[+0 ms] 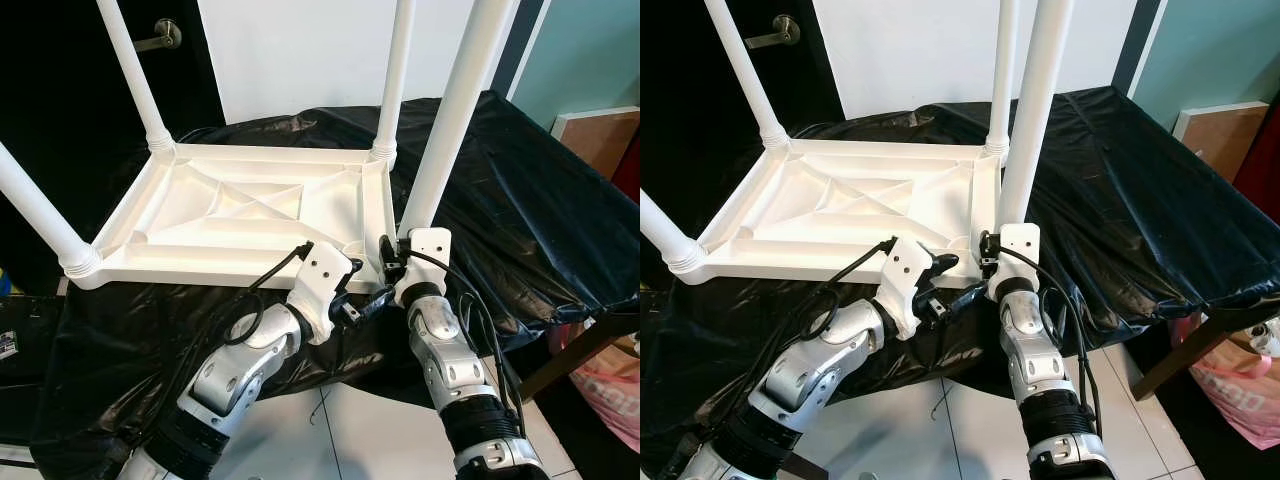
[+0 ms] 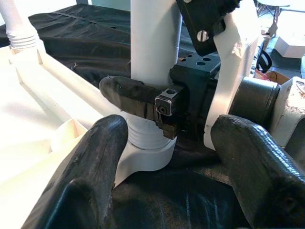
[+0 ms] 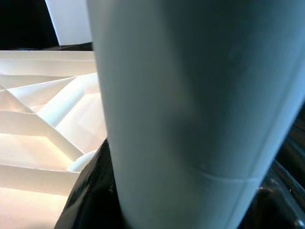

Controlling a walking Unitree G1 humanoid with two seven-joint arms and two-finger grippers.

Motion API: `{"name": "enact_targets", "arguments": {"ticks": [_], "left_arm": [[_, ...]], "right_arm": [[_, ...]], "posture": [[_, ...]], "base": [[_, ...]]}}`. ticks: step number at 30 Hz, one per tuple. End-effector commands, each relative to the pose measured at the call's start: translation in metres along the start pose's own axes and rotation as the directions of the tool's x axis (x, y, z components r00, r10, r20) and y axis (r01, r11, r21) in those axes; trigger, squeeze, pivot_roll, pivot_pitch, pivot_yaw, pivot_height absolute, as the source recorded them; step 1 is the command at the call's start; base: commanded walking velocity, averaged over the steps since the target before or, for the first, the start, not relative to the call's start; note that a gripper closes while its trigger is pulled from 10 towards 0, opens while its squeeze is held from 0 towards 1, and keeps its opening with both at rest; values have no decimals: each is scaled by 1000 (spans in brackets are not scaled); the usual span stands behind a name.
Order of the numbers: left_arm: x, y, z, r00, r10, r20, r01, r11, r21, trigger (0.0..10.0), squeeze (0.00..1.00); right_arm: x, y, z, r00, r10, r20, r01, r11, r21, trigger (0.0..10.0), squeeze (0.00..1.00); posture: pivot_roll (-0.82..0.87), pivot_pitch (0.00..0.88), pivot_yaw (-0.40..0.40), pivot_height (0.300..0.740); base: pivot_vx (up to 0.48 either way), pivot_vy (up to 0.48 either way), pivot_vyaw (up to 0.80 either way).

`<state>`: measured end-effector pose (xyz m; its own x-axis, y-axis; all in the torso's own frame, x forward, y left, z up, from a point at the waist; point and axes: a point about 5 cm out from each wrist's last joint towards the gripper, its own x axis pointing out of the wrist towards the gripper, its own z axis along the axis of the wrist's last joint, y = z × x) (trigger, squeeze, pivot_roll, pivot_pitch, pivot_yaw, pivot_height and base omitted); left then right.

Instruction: Building children table

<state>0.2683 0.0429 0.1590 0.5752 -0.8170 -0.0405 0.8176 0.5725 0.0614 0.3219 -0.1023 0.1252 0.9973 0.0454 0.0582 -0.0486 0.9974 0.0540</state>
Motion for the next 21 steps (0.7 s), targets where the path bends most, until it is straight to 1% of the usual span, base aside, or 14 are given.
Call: {"name": "enact_targets", "arguments": {"ticks": [1, 2, 8, 10, 11, 12, 14, 15, 16, 17, 18, 19, 20, 21], "left_arm": [[-1, -9, 0, 992, -126, -11, 126, 992, -1, 10000, 0], [-1, -9, 0, 992, -126, -10, 126, 992, -1, 10000, 0], [0, -9, 0, 992, -126, -8, 126, 992, -5, 10000, 0], [0, -9, 0, 992, -126, -8, 126, 992, -5, 10000, 0], [0, -9, 0, 992, -125, -7, 125, 992, -5, 10000, 0], [0, -9, 0, 992, -125, -7, 125, 992, -5, 10000, 0], [0, -10, 0, 992, -127, -7, 127, 992, -7, 10000, 0], [0, -10, 0, 992, -127, -7, 127, 992, -7, 10000, 0], [0, -10, 0, 992, -128, -8, 128, 992, -7, 10000, 0], [0, -10, 0, 992, -128, -8, 128, 992, -7, 10000, 0], [0, -10, 0, 992, -129, -8, 129, 992, -8, 10000, 0], [0, -10, 0, 992, -129, -8, 129, 992, -8, 10000, 0], [0, -10, 0, 991, -130, -8, 130, 991, -7, 10000, 0], [0, -10, 0, 991, -130, -8, 130, 991, -7, 10000, 0]], "right_arm": [[-7, 0, -20, 995, -14, -97, 15, 1000, 8, 10000, 0], [-6, -2, -18, 996, -14, -88, 14, 1000, 4, 10000, 1000], [-6, -11, -11, 998, 38, -42, -38, 999, 7, 10000, 1000], [-6, -11, -11, 998, 38, -42, -38, 999, 7, 10000, 1000], [-7, -18, -9, 994, 105, -26, -105, 994, 1, 10000, 1000], [-7, -18, -9, 994, 105, -26, -105, 994, 1, 10000, 1000], [-10, -34, -6, 972, 233, -5, -233, 972, -35, 10000, 1000], [-10, -34, -6, 972, 233, -5, -233, 972, -35, 10000, 1000], [-10, -39, -5, 956, 295, -9, -295, 955, -39, 10000, 1000], [-10, -39, -5, 956, 295, -9, -295, 955, -39, 10000, 1000], [-11, -42, -4, 935, 355, -15, -355, 933, -66, 10000, 0], [-11, -42, -4, 935, 355, -15, -355, 933, -66, 10000, 0], [-12, -44, -4, 915, 403, -23, -404, 912, -78, 10000, 0], [-12, -44, -4, 915, 403, -23, -404, 912, -78, 10000, 0]], "posture": [[-23, 19, 1, 740], [-25, 21, 0, 740], [-28, 25, 0, 740], [-28, 25, 0, 740], [-31, 27, -1, 740], [-31, 27, -1, 740], [-34, 32, 1, 740], [-34, 32, 1, 740], [-36, 36, 3, 740], [-36, 36, 3, 740], [-36, 36, 3, 740], [-36, 36, 3, 740], [-38, 39, 6, 740], [-38, 39, 6, 740]], "base": [[0, 0, 0], [0, 0, 0], [0, 0, 0], [0, 0, 0], [0, 0, 0], [0, 0, 0], [0, 0, 0], [0, 0, 0], [0, 0, 0], [0, 0, 0], [0, 0, 0], [0, 0, 0], [0, 0, 0], [0, 0, 0]]}}
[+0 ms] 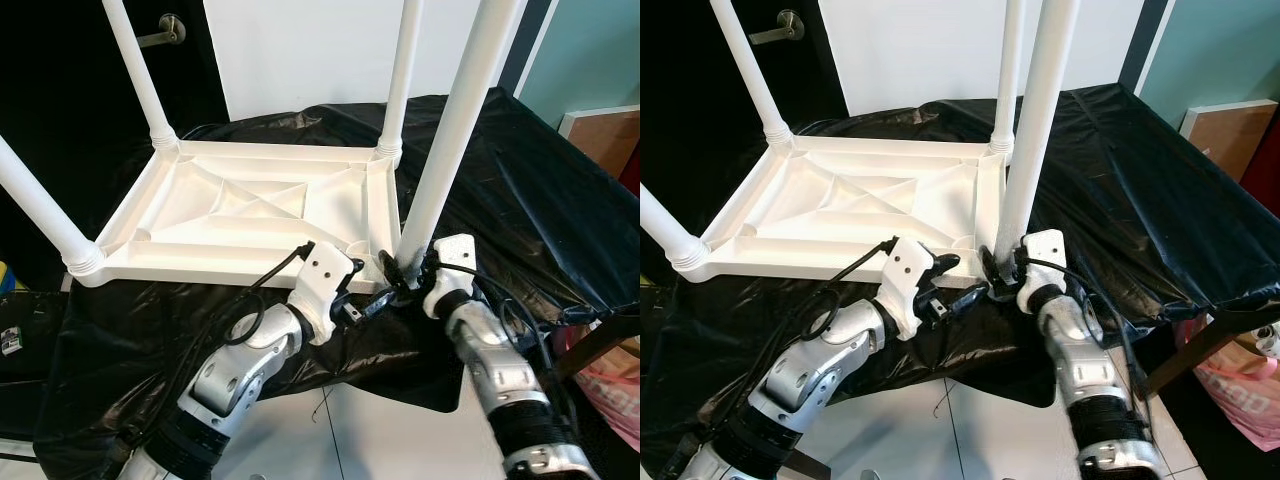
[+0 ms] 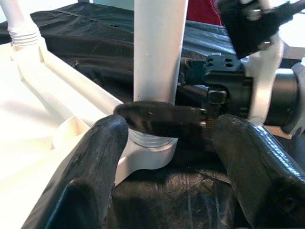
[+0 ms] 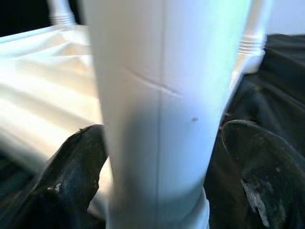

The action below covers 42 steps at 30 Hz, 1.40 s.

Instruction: Building children table

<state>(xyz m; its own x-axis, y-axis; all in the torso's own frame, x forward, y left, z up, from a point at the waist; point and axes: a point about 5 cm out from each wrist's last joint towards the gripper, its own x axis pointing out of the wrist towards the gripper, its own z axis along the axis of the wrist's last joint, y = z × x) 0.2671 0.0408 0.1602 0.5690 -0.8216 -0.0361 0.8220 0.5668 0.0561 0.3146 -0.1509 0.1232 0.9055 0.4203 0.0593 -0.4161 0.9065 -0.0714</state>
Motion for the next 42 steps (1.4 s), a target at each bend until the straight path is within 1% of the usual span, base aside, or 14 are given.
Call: {"name": "enact_targets", "arguments": {"ticks": [1, 5, 11, 12, 16, 17, 22, 23, 26, 27, 31, 35, 41, 42], "left_arm": [[-1, -8, -1, 992, -123, -14, 123, 992, -4, 10000, 0], [-1, -7, -1, 992, -122, -13, 122, 992, -5, 10000, 0], [0, -9, 0, 992, -127, -11, 127, 992, -7, 10000, 0], [0, -10, 0, 992, -126, -10, 126, 992, -8, 10000, 0], [1, -10, 0, 992, -125, -10, 125, 992, -8, 10000, 0], [0, -10, 0, 993, -120, -9, 120, 993, -10, 10000, 0], [-1, -11, -1, 994, -107, -9, 107, 994, -16, 10000, 0], [-1, -11, -1, 994, -107, -8, 107, 994, -17, 10000, 0], [0, -11, -1, 994, -107, -8, 107, 994, -17, 10000, 0], [0, -12, -1, 994, -112, -6, 111, 994, -18, 10000, 0], [0, -12, -1, 993, -115, -6, 115, 993, -18, 10000, 0], [1, -11, -1, 993, -122, -7, 121, 992, -20, 10000, 0], [2, -13, -1, 991, -134, -8, 133, 991, -24, 10000, 0], [2, -13, -1, 991, -134, -8, 133, 991, -24, 10000, 0]], "right_arm": [[-1, 4, -4, 997, 71, -9, -71, 997, 11, 10000, 0], [1, 2, -3, 993, 119, -15, -119, 993, -5, 10000, 0], [15, -2, 3, 983, 182, -22, -183, 981, -61, 10000, 0], [18, -3, 3, 983, 183, -23, -184, 980, -71, 3922, 0], [20, -3, 4, 983, 183, -23, -184, 980, -76, 3922, 0], [19, -3, 2, 982, 188, -29, -189, 979, -75, 0, 0], [11, -4, -4, 979, 200, -42, -202, 978, -61, 0, 0], [9, -4, -6, 980, 191, -46, -194, 980, -53, 1490, 0], [8, -5, -7, 981, 189, -47, -191, 980, -47, 1490, 0], [6, -5, -10, 984, 170, -50, -172, 985, -33, 10000, 0], [6, -6, -11, 986, 158, -54, -160, 987, -27, 10000, 0], [9, -7, -12, 995, 60, -78, -62, 998, -18, 10000, 0], [14, 8, -13, 986, -138, -89, 141, 990, 28, 10000, 0], [14, 8, -13, 986, -138, -89, 141, 990, 28, 10000, 0]], "posture": [[-37, 42, 8, 740], [-39, 44, 9, 740], [-29, 49, 4, 740], [-18, 52, -4, 740], [-18, 52, -4, 740], [-10, 55, -15, 740], [-12, 54, -20, 740], [-14, 53, -19, 740], [-14, 53, -19, 740], [-25, 56, -12, 740], [-25, 56, -12, 740], [-41, 61, -1, 740], [-49, 63, 4, 740], [-49, 63, 4, 740]], "base": [[0, 0, 0], [0, 0, 0], [0, 0, 0], [0, 0, 0], [0, 0, 0], [0, 0, 0], [0, 0, 0], [0, 0, 0], [0, 0, 0], [0, 0, 0], [0, 0, 0], [0, 0, 0], [0, 0, 0], [0, 0, 0]]}}
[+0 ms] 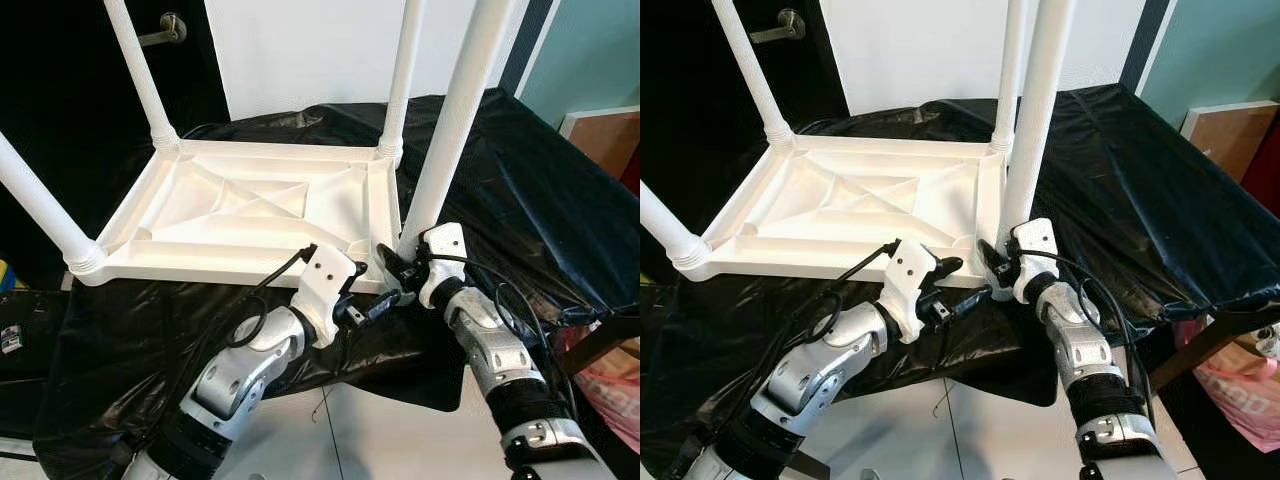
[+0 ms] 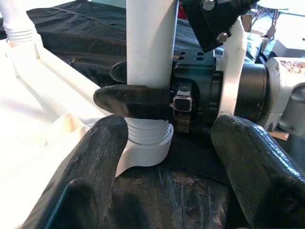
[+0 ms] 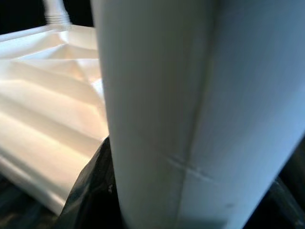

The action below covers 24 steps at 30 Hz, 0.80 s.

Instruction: Building children table

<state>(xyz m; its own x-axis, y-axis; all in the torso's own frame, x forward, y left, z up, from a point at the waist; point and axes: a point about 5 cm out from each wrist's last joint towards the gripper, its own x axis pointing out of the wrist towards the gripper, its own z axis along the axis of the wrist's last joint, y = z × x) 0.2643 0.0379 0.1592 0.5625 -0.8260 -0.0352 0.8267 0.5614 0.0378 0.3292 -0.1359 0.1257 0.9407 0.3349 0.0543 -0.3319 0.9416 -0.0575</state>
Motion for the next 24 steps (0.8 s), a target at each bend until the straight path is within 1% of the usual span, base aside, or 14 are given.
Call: {"name": "enact_targets", "arguments": {"ticks": [1, 2, 3, 4, 5, 6, 8, 9, 11, 13, 24], "left_arm": [[1, -9, -1, 992, -126, -12, 126, 992, -6, 10000, 0], [1, -9, -1, 992, -127, -12, 127, 992, -7, 10000, 0], [1, -9, -1, 992, -127, -12, 127, 992, -7, 10000, 0], [1, -9, -1, 991, -130, -13, 129, 992, -8, 10000, 0], [1, -9, -1, 991, -130, -13, 129, 992, -8, 10000, 0], [1, -10, -1, 991, -131, -12, 131, 991, -10, 10000, 0], [1, -10, -1, 991, -131, -12, 131, 991, -10, 10000, 0], [1, -10, -1, 991, -132, -11, 132, 991, -10, 10000, 0], [1, -10, -1, 991, -132, -11, 132, 991, -10, 10000, 0], [2, -11, -1, 991, -134, -9, 134, 991, -14, 10000, 0], [3, -11, -1, 991, -137, -9, 137, 991, -14, 10000, 0]], "right_arm": [[-5, 0, -15, 996, -48, -77, 49, 999, 21, 10000, 0], [-5, 3, -16, 992, -96, -76, 98, 995, 29, 10000, 0], [-5, 3, -16, 992, -96, -76, 98, 995, 29, 10000, 0], [-6, 7, -16, 978, -194, -75, 198, 979, 53, 10000, 0], [-6, 7, -16, 978, -194, -75, 198, 979, 53, 10000, 0], [-7, 12, -16, 956, -285, -73, 291, 953, 80, 10000, 0], [-7, 12, -16, 956, -285, -73, 291, 953, 80, 10000, 0], [-7, 17, -17, 938, -338, -83, 345, 931, 115, 10000, 0], [-7, 17, -17, 938, -338, -83, 345, 931, 115, 10000, 0], [-5, 27, -15, 939, -335, -83, 343, 930, 134, 10000, 0], [-4, 29, -12, 937, -338, -86, 347, 930, 124, 10000, 0]], "posture": [[-49, 63, 4, 740], [-48, 61, 1, 740], [-48, 61, 1, 740], [-49, 57, -2, 740], [-49, 57, -2, 740], [-46, 55, -8, 740], [-46, 55, -8, 740], [-45, 56, -9, 740], [-45, 56, -9, 740], [-48, 51, -6, 740], [-46, 49, -8, 740]], "base": [[0, 0, 0], [0, 0, 0], [0, 0, 0], [0, 0, 0], [0, 0, 0], [0, 0, 0], [0, 0, 0], [0, 0, 0], [0, 0, 0], [0, 0, 0], [0, 0, 0]]}}
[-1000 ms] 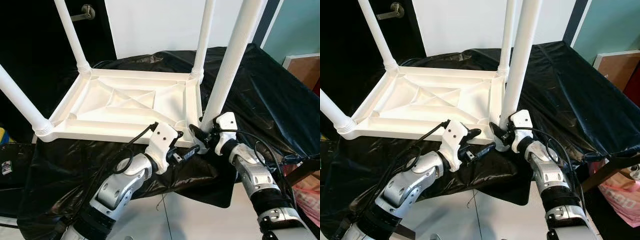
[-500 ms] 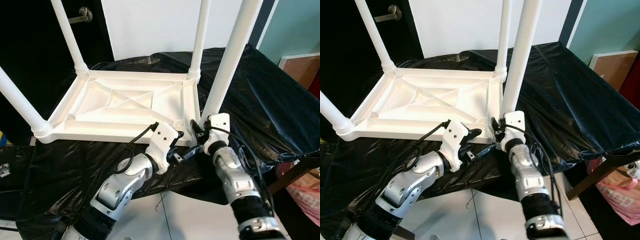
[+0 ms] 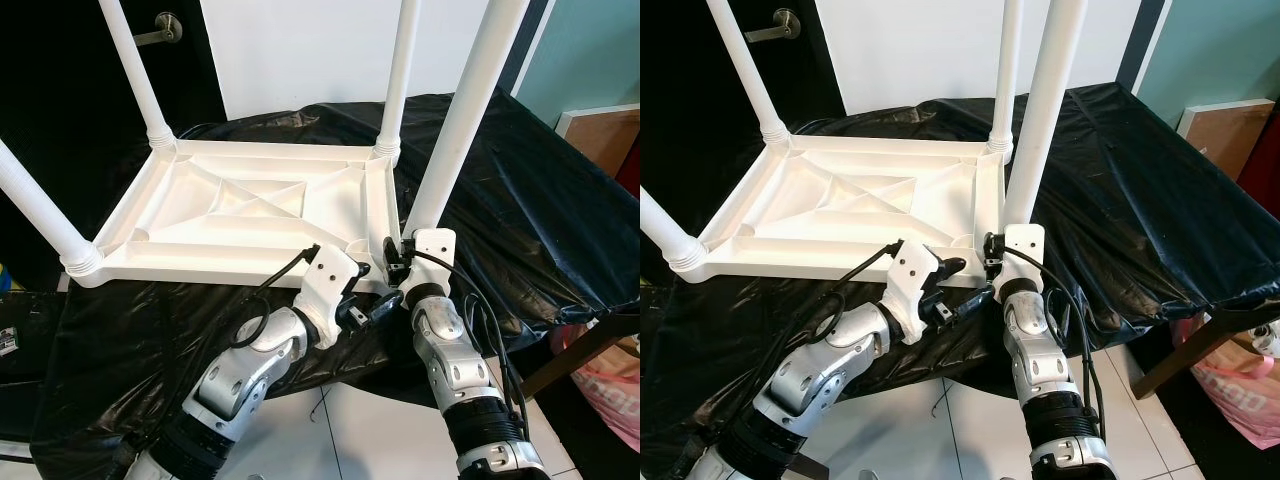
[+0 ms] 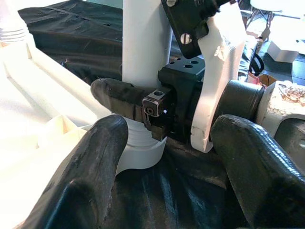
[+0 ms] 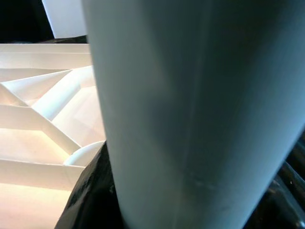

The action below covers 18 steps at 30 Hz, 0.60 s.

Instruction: Building children table

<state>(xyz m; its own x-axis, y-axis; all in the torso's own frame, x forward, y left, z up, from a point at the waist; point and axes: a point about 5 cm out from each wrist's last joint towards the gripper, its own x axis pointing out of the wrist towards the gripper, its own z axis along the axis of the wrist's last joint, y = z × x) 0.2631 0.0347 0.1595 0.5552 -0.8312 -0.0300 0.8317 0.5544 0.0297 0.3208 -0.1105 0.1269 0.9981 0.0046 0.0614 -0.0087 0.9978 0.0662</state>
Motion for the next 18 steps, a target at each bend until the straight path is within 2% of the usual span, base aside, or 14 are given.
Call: {"name": "enact_targets", "arguments": {"ticks": [1, 6, 7, 9, 10, 14, 15, 16, 17, 18], "left_arm": [[1, -9, -1, 992, -128, -16, 128, 992, -6, 10000, 0], [2, -9, -1, 992, -129, -14, 129, 992, -8, 10000, 0], [2, -9, -1, 992, -128, -13, 128, 992, -8, 10000, 0], [2, -9, 0, 992, -127, -12, 127, 992, -8, 10000, 0], [2, -8, 0, 992, -125, -11, 125, 992, -8, 10000, 0], [2, -7, 0, 992, -123, -10, 123, 992, -8, 10000, 0], [1, -7, 1, 993, -122, -9, 121, 993, -8, 10000, 0], [1, -7, 1, 993, -122, -9, 121, 993, -8, 10000, 0], [1, -6, 1, 993, -120, -8, 120, 993, -8, 10000, 0], [1, -6, 1, 993, -120, -8, 120, 993, -8, 10000, 0]], "right_arm": [[-5, 0, -15, 997, -17, -76, 19, 1000, 22, 10000, 0], [-6, 0, -13, 997, -30, -73, 31, 999, 12, 10000, 0], [-6, 0, -13, 997, -33, -69, 34, 999, 8, 10000, 282], [-6, 0, -12, 997, -34, -66, 35, 999, 6, 10000, 282], [-5, 0, -10, 998, -23, -54, 24, 1000, 6, 10000, 1000], [-4, -1, -7, 999, -6, -40, 6, 1000, 3, 10000, 1000], [-4, -4, -5, 999, 39, -27, -39, 999, 5, 10000, 1000], [-4, -4, -5, 999, 39, -27, -39, 999, 5, 10000, 1000], [-4, -8, -2, 995, 95, -10, -95, 995, 2, 10000, 894], [-4, -8, -2, 995, 95, -10, -95, 995, 2, 10000, 894]], "posture": [[-46, 49, -8, 740], [-46, 54, -8, 740], [-46, 55, -8, 740], [-46, 55, -8, 740], [-46, 55, -6, 740], [-47, 55, -5, 740], [-48, 56, -4, 740], [-48, 56, -4, 740], [-50, 55, -4, 740], [-50, 55, -4, 740]], "base": [[0, 0, 0], [0, 0, 0], [0, 0, 0], [0, 0, 0], [0, 0, 0], [0, 0, 0], [0, 0, 0], [0, 0, 0], [0, 0, 0], [0, 0, 0]]}}
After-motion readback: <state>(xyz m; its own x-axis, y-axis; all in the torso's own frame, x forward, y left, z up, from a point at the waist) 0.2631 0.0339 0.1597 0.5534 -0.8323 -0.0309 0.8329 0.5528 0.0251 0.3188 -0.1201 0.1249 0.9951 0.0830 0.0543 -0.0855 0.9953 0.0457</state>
